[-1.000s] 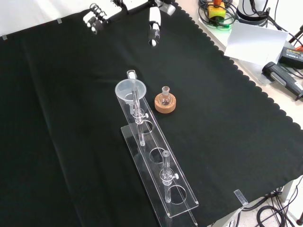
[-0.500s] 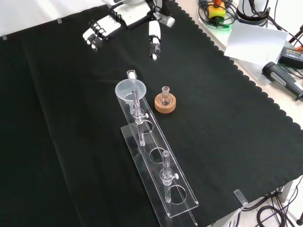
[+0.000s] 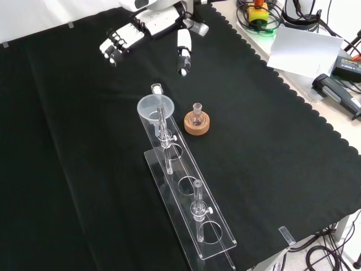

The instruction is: Pick up the funnel from the transparent funnel stand.

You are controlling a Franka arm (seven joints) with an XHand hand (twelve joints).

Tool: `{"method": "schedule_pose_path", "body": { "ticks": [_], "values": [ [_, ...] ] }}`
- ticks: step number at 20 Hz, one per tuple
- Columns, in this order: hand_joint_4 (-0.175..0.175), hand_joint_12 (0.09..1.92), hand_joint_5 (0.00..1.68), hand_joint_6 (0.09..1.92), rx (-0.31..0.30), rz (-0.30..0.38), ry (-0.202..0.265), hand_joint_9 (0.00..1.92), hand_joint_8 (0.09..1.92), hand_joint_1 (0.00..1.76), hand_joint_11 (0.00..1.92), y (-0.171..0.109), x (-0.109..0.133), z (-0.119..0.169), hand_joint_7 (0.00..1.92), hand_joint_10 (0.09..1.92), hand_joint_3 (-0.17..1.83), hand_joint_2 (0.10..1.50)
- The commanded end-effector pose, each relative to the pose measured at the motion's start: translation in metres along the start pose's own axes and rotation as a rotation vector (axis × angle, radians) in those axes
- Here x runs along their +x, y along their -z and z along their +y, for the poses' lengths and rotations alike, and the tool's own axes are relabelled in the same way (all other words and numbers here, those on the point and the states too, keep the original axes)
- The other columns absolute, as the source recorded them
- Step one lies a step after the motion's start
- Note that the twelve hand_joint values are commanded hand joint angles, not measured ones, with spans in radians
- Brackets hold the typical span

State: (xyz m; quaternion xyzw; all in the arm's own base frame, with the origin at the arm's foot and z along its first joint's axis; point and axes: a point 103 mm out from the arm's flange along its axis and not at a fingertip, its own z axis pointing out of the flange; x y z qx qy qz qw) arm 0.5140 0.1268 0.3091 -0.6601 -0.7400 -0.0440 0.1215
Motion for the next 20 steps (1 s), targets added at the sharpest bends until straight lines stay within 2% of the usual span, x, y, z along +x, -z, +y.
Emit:
{"method": "schedule_pose_path", "body": {
  "ticks": [1,10,15,16,20],
  "values": [
    [-0.007,0.09,0.00,0.09,0.052,0.002,0.014,0.00,0.09,0.37,0.00,-0.033,0.018,0.001,0.01,0.09,0.06,0.65],
    [-0.009,0.09,0.00,0.09,0.084,0.009,0.024,0.00,0.09,0.39,0.00,-0.052,0.026,0.005,0.01,0.09,0.05,0.65],
    [-0.009,0.09,0.00,0.09,0.097,-0.010,0.050,0.00,0.09,0.42,0.00,-0.059,0.034,0.008,0.01,0.09,0.05,0.66],
    [-0.009,0.09,0.00,0.09,0.102,-0.033,0.061,0.00,0.09,0.42,0.00,-0.061,0.038,0.009,0.01,0.09,0.05,0.66],
    [-0.010,0.09,0.00,0.09,0.105,-0.036,0.063,0.00,0.09,0.45,0.00,-0.067,0.042,0.013,0.02,0.09,0.05,0.66]
  ]
}}
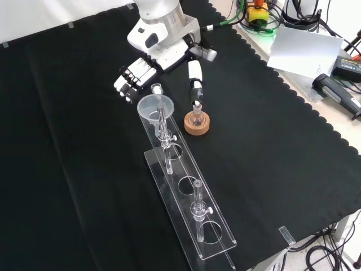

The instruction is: Pick up the funnel from the transparent funnel stand.

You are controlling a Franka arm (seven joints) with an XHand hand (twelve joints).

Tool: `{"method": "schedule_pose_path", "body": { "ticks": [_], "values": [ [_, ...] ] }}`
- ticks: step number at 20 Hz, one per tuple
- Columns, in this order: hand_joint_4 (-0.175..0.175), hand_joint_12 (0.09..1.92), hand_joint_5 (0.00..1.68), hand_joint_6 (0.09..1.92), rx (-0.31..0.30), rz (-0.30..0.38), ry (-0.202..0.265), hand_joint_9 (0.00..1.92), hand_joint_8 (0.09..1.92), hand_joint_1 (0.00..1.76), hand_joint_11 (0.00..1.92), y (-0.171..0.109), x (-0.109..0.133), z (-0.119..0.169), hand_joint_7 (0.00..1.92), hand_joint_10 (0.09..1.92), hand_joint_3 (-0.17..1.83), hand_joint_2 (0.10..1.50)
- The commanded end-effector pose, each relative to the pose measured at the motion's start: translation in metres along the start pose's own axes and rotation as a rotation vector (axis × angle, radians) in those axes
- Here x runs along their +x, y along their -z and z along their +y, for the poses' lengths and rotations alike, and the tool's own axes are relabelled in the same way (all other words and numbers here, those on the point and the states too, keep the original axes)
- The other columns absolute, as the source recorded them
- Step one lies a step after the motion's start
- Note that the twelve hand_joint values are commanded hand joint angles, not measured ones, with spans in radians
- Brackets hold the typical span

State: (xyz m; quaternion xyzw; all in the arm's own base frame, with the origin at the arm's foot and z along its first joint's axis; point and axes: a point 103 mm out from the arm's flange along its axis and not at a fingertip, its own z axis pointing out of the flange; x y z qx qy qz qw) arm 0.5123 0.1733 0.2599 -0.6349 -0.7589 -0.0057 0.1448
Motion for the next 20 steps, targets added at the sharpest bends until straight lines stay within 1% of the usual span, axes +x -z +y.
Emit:
{"method": "schedule_pose_path", "body": {
  "ticks": [1,3,5,8,12,20],
  "values": [
    [-0.010,0.09,0.00,0.09,0.011,-0.020,0.013,0.00,0.09,0.46,0.00,-0.009,0.009,0.007,0.02,0.09,0.05,0.66],
    [-0.011,0.09,0.00,0.09,0.012,-0.023,0.012,0.00,0.09,0.47,0.00,-0.010,0.009,0.010,0.02,0.09,0.05,0.66],
    [-0.012,0.09,0.00,0.09,0.008,-0.039,0.014,0.00,0.09,0.49,0.00,-0.010,0.011,0.010,0.03,0.09,0.05,0.66],
    [-0.013,0.09,0.00,0.09,0.013,-0.040,0.010,0.00,0.09,0.50,0.00,-0.010,0.010,0.013,0.04,0.09,0.04,0.66],
    [-0.015,0.09,0.00,0.09,0.014,-0.034,-0.006,0.00,0.09,0.51,0.00,-0.006,-0.001,0.020,0.05,0.09,0.04,0.66],
    [-0.019,0.09,0.00,0.09,0.003,-0.053,-0.031,0.00,0.09,0.52,0.00,-0.005,-0.019,0.020,0.10,0.09,0.04,0.66]
  ]
}}
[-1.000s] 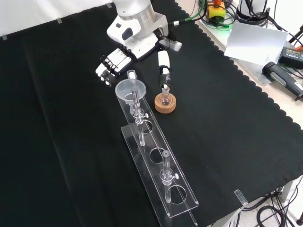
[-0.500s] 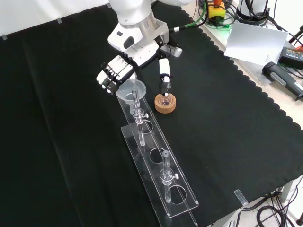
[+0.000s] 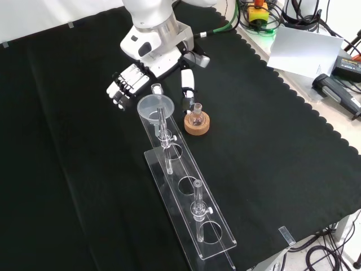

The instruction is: Pick up the funnel from the transparent funnel stand.

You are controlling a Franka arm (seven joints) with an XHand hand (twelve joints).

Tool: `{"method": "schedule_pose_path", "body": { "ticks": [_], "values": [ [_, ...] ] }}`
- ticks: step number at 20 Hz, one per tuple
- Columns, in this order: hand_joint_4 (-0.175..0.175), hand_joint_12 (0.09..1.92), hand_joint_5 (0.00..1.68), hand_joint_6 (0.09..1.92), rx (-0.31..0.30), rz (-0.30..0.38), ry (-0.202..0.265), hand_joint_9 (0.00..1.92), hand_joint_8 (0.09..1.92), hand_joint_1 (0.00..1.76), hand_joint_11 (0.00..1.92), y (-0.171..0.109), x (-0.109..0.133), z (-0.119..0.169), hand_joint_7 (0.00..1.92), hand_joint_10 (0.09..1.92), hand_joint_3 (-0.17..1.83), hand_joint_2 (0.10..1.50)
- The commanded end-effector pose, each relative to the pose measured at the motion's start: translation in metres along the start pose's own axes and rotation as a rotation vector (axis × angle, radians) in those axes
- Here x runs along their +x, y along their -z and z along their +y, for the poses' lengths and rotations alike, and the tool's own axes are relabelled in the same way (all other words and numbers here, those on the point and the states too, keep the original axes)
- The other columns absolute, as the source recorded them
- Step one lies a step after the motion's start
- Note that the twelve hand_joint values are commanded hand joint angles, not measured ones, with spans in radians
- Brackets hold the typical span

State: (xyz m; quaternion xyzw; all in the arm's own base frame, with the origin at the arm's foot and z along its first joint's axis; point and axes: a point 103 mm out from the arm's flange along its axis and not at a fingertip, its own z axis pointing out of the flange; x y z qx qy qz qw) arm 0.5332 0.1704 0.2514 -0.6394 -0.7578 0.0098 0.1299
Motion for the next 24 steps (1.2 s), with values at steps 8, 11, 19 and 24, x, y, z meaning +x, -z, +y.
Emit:
{"method": "schedule_pose_path", "body": {
  "ticks": [8,11,19,24],
  "values": [
    [-0.027,0.09,0.00,0.09,0.006,-0.013,-0.023,0.00,0.11,0.52,0.00,-0.0050,-0.0103,-0.0020,0.23,0.09,0.03,0.66],
    [-0.029,0.09,0.00,0.09,0.003,-0.015,-0.026,0.00,0.12,0.53,0.00,-0.0073,-0.0121,-0.0054,0.25,0.09,0.03,0.66],
    [-0.038,0.09,0.00,0.09,0.014,-0.046,-0.024,0.04,0.16,0.55,0.00,-0.0105,-0.0070,-0.0069,0.33,0.09,0.03,0.66],
    [-0.042,0.09,0.00,0.09,0.019,-0.034,-0.041,0.05,0.18,0.57,0.00,-0.0107,-0.0038,-0.0045,0.35,0.09,0.02,0.66]
  ]
}}
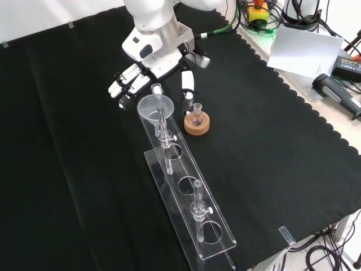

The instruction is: Pick up the funnel from the transparent funnel stand.

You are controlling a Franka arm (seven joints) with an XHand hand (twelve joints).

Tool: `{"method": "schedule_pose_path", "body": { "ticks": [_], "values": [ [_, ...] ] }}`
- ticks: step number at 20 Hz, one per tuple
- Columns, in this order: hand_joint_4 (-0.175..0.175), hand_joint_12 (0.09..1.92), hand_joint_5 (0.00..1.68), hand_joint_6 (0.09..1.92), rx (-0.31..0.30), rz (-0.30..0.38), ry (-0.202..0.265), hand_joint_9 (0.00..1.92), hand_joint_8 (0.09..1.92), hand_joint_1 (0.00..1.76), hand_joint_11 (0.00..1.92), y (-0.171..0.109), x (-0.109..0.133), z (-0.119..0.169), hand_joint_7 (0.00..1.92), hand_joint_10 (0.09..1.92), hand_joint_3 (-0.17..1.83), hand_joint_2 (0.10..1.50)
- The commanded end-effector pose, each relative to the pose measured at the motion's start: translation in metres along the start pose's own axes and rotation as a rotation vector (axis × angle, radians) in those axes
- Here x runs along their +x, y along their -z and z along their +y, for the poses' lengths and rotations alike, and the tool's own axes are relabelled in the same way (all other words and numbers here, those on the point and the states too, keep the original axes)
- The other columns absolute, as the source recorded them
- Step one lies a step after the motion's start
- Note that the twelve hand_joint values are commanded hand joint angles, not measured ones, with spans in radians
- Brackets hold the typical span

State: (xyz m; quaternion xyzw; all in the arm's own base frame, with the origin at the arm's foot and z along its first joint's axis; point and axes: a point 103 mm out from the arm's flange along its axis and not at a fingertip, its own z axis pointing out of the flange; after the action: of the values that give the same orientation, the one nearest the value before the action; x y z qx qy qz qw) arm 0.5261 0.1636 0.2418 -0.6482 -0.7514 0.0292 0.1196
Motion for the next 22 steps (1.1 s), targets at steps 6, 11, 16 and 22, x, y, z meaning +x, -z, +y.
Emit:
{"method": "schedule_pose_path", "body": {
  "ticks": [6,11,16,22],
  "values": [
    [-0.046,0.09,0.00,0.09,0.005,0.009,-0.018,0.06,0.19,0.58,0.00,-0.0002,0.0027,0.0050,0.37,0.09,0.02,0.66],
    [-0.051,0.09,0.00,0.09,0.002,0.011,-0.013,0.07,0.20,0.59,0.00,-0.0004,0.0022,0.0046,0.39,0.09,0.02,0.67],
    [-0.053,0.09,0.00,0.09,0.011,0.005,0.026,0.08,0.21,0.60,0.00,-0.0005,0.0011,0.0052,0.40,0.09,0.02,0.67],
    [-0.055,0.09,0.00,0.09,0.011,0.004,0.002,0.09,0.23,0.61,0.00,-0.0002,-0.0021,0.0074,0.42,0.09,0.02,0.67]
  ]
}}
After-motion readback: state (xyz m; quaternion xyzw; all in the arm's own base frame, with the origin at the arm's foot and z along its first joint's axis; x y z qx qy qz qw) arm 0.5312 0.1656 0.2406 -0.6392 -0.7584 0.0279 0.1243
